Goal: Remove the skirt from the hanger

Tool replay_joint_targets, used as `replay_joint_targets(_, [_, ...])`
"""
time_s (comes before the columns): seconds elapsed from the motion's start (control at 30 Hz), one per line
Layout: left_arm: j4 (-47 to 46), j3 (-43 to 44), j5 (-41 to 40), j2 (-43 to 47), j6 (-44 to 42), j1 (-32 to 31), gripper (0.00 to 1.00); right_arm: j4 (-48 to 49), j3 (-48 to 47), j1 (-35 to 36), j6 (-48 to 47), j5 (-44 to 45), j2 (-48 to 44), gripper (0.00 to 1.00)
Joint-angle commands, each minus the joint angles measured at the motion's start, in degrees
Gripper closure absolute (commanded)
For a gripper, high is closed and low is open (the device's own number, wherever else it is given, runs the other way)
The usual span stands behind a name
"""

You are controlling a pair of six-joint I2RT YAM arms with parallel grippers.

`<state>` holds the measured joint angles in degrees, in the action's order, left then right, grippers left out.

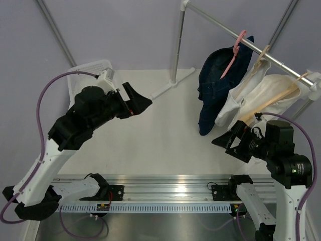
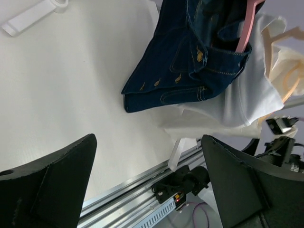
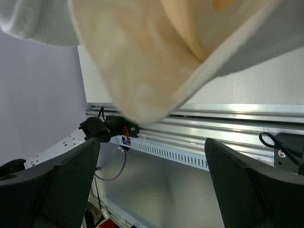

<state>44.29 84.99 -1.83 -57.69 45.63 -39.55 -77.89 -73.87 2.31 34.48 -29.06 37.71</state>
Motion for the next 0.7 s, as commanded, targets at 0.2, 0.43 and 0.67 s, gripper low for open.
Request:
replay_joint_targets(0.2, [-7.37, 21.13, -11.98, -24.35, -18.02, -12.39, 0.05, -15.98, -8.92, 0.07, -6.44, -1.96, 1.92, 0.00])
replay_joint_targets(0.43, [-10.89, 39.89, -8.37, -40.98, -22.24, -13.18, 0.05, -16.07, -20.17, -0.02, -8.29, -0.30, 1.32, 0.01])
replay_joint_targets(0.67, [-24.23, 42.45, -4.43, -46.80, -24.09, -13.10, 0.08, -15.98, -27.02, 0.15, -7.23, 4.36, -1.68, 0.01])
